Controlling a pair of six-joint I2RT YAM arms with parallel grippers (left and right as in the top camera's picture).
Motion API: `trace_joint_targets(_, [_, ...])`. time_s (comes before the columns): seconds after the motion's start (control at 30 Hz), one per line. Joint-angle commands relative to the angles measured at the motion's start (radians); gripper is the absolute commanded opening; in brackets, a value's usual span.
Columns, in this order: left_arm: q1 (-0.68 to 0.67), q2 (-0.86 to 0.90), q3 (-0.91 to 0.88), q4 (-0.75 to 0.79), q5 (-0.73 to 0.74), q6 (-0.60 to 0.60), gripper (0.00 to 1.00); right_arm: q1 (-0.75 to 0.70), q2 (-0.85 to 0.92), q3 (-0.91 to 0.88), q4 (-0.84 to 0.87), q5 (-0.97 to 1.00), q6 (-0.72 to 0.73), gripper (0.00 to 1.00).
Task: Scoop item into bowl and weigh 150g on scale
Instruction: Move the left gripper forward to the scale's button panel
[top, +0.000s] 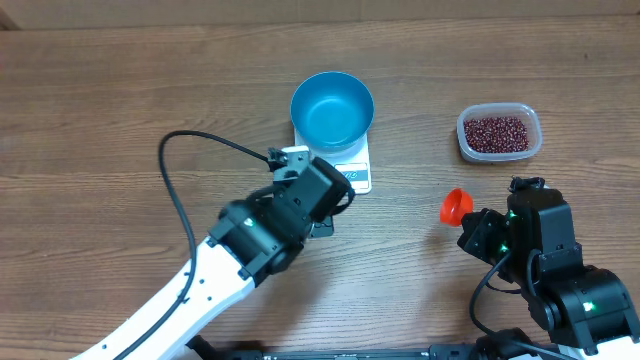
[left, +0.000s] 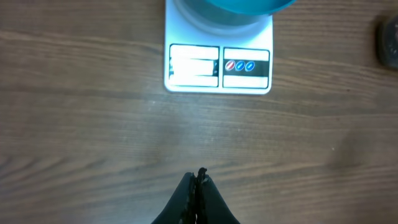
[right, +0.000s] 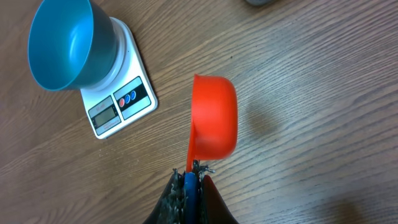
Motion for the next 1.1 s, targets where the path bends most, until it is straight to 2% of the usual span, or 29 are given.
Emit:
trace_joint_targets(0.0, [-0.003, 0.004, -0.079, 0.067, -0.058, 0.021, 0.04, 0.003, -0.003, 0.031, 0.01, 0.01, -0.004, 0.04])
trace_joint_targets(0.33, [-0.004, 0.005, -0.259, 0.34, -0.05, 0.021, 0.04, 0.003, -0.003, 0.031, 0.018, 0.009, -0.004, 0.04])
trace_joint_targets(0.5, [-0.004, 0.026, -0.315, 0.406, -0.051, 0.046, 0.04, 0.003, -0.003, 0.031, 0.025, 0.001, -0.004, 0.04])
trace_joint_targets(0.93, [-0.01, 0.203, -0.325, 0.583, -0.025, 0.048, 0.04, 0.003, -0.003, 0.031, 0.029, 0.002, -0.004, 0.04])
trace_joint_targets(1.07, [-0.014, 0.216, -0.325, 0.639, -0.028, 0.113, 0.04, 0.003, -0.003, 0.031, 0.032, 0.002, -0.004, 0.04])
